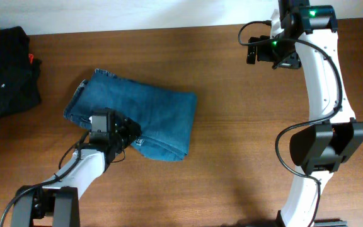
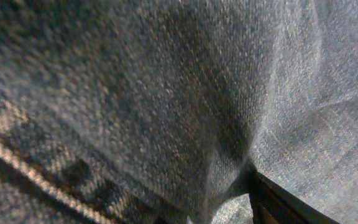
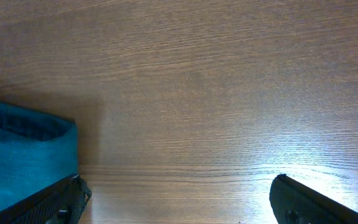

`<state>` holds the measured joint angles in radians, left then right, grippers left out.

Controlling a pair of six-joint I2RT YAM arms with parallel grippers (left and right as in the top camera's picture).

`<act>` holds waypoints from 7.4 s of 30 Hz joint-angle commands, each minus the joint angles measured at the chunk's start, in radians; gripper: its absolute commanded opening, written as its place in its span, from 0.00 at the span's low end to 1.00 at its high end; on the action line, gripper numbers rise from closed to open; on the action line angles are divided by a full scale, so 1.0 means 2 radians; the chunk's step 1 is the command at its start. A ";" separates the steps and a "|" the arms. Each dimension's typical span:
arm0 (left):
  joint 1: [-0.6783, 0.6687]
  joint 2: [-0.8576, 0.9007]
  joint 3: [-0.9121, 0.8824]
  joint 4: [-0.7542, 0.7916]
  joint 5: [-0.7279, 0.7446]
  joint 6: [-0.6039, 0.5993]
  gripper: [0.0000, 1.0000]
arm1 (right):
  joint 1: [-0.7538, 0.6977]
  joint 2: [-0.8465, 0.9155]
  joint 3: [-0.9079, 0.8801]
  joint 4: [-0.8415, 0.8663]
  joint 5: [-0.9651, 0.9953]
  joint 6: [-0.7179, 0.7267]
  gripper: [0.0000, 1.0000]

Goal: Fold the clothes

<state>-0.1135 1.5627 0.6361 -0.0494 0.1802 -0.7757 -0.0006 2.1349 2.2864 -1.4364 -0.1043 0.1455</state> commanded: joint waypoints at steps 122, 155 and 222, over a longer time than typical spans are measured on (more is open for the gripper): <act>0.487 0.371 0.892 -0.478 0.192 0.636 0.99 | -0.003 0.002 -0.002 0.000 0.004 -0.003 0.99; 0.467 0.367 0.716 -0.320 0.269 0.325 0.82 | -0.003 0.002 -0.002 0.000 0.004 -0.003 0.99; 0.350 0.292 0.708 -0.377 -0.127 0.421 0.25 | -0.003 0.002 -0.002 0.000 0.004 -0.003 0.99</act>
<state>0.5697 2.1506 2.0945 -0.8192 0.0414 0.1425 -0.0006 2.1349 2.2864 -1.4364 -0.1043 0.1459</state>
